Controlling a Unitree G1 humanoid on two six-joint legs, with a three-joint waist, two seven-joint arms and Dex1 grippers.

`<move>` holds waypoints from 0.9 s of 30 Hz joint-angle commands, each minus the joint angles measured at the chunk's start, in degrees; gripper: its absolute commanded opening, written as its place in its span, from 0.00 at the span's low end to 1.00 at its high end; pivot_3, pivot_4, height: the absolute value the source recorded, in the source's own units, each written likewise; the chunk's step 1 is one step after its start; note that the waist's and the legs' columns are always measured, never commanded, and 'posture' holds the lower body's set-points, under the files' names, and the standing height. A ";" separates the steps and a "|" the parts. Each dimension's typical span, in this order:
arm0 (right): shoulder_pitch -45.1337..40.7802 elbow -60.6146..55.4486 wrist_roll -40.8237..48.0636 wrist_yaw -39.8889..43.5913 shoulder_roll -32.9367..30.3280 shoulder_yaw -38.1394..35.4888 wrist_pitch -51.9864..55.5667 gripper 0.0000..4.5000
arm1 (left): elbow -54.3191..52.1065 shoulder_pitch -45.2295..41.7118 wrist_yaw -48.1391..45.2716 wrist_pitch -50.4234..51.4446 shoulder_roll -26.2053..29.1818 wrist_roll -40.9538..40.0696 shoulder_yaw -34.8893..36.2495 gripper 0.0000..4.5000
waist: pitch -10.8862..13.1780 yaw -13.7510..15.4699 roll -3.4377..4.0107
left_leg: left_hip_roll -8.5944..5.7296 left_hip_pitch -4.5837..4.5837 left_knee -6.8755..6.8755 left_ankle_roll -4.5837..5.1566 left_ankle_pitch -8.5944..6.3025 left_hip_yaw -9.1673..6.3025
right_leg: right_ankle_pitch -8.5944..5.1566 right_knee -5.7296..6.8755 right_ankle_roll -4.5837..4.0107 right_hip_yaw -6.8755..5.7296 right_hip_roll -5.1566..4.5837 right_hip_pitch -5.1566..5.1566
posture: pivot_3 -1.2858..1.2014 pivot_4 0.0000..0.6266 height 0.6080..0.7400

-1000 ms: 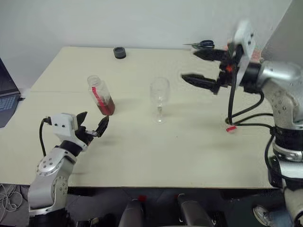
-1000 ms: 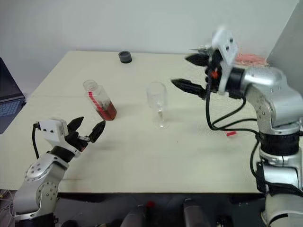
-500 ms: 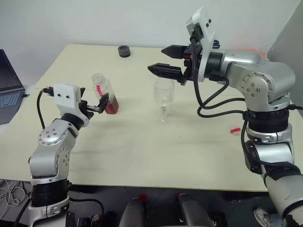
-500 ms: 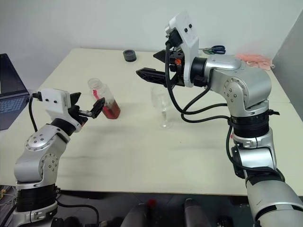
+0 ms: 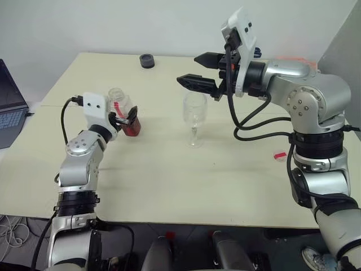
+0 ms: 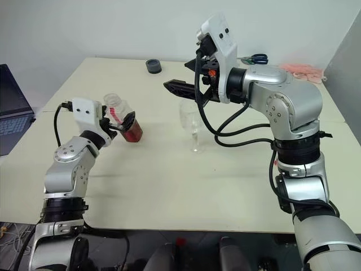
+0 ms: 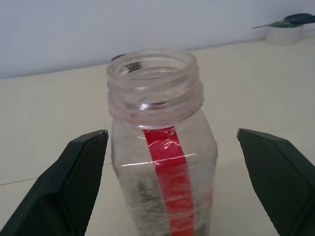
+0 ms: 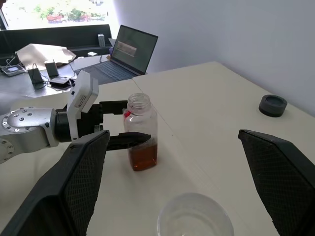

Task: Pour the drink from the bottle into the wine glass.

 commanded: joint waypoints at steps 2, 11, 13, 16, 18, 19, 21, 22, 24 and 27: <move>-0.04 -3.37 0.19 -0.05 -0.92 0.22 0.63 0.99 | 2.27 -2.67 -1.24 -3.83 -0.28 0.83 -0.24 1.00 | 0.00 0.00 0.00 | 0.00 0.00 -0.01 0.00 0.00 -0.01 | 0.00 0.00 0.00 -0.01 0.00 0.00 | 0.52 0.24 1.00; 1.65 -7.91 2.02 1.03 -2.34 0.70 3.46 1.00 | 5.51 -3.49 -2.84 -6.51 -0.73 1.57 -0.33 0.45 | 0.00 -0.01 0.00 | -0.01 0.00 -0.01 0.00 0.00 -0.02 | 0.00 0.00 0.00 -0.02 -0.01 0.00 | 0.52 0.24 1.00; 1.72 -8.36 2.10 0.64 -2.44 0.46 3.93 1.00 | 6.31 -3.87 -3.16 -7.08 -0.60 1.70 -0.26 0.40 | 0.00 -0.01 0.00 | 0.00 0.00 0.00 0.00 0.00 -0.02 | 0.00 0.00 0.00 -0.02 -0.01 0.00 | 0.52 0.24 1.00; 2.66 -9.48 2.25 -0.21 -2.99 -0.76 4.63 1.00 | 7.28 -5.70 -4.56 -7.72 -0.26 1.38 -0.22 0.40 | 0.00 -0.01 0.00 | -0.01 0.00 0.01 0.00 0.00 -0.03 | 0.00 0.01 0.00 -0.02 -0.01 0.00 | 0.52 0.24 1.00; 6.09 -12.61 2.83 0.18 -4.73 -3.34 2.82 1.00 | 7.35 -8.96 -6.31 -7.82 0.21 1.66 -1.34 0.40 | 0.00 0.37 -0.03 | -0.01 -0.02 0.02 0.00 0.00 -0.05 | 0.00 0.00 0.00 -0.05 -0.01 0.00 | 0.52 0.24 1.00; 8.93 -14.97 3.09 0.96 -5.84 -5.06 0.53 1.00 | 7.41 -11.06 -7.39 -8.17 0.53 2.28 -2.44 0.40 | 0.01 0.75 -0.05 | -0.02 -0.09 0.04 0.00 0.00 -0.14 | 0.00 -0.02 0.00 -0.15 -0.01 0.01 | 0.52 0.24 1.00; 17.55 -20.89 4.35 3.27 -9.18 -9.29 -2.94 1.00 | 8.53 -16.62 -10.14 -9.48 0.87 3.70 -5.23 0.40 | 0.04 1.67 -0.13 | -0.06 -0.41 0.16 -0.01 0.01 -0.48 | 0.00 -0.15 0.01 -0.54 -0.05 -0.02 | 0.52 0.24 1.00; 21.90 -23.20 5.09 3.59 -10.43 -11.27 -3.37 1.00 | 9.73 -19.10 -11.35 -10.78 1.20 5.17 -6.92 0.40 | 0.04 2.01 -0.14 | -0.09 -0.60 0.22 -0.02 0.01 -0.66 | 0.00 -0.21 0.01 -0.75 -0.08 -0.09 | 0.52 0.24 1.00; 29.22 -26.53 8.53 4.52 -11.38 -15.42 -3.54 1.00 | 12.67 -22.83 -13.14 -13.57 1.73 7.98 -9.74 0.40 | 0.04 2.30 -0.14 | -0.20 -0.92 0.24 -0.03 0.02 -0.84 | 0.00 -0.24 0.01 -0.91 -0.16 -0.27 | 0.52 0.24 1.00; 41.85 -31.41 9.92 3.85 -11.50 -20.33 -6.06 1.00 | 19.31 -29.46 -15.44 -21.40 1.44 13.11 -14.52 0.40 | 0.04 2.41 -0.11 | -0.23 -0.91 0.12 -0.02 0.02 -0.85 | -0.02 -0.31 0.01 -0.94 -0.21 -0.27 | 0.52 0.24 1.00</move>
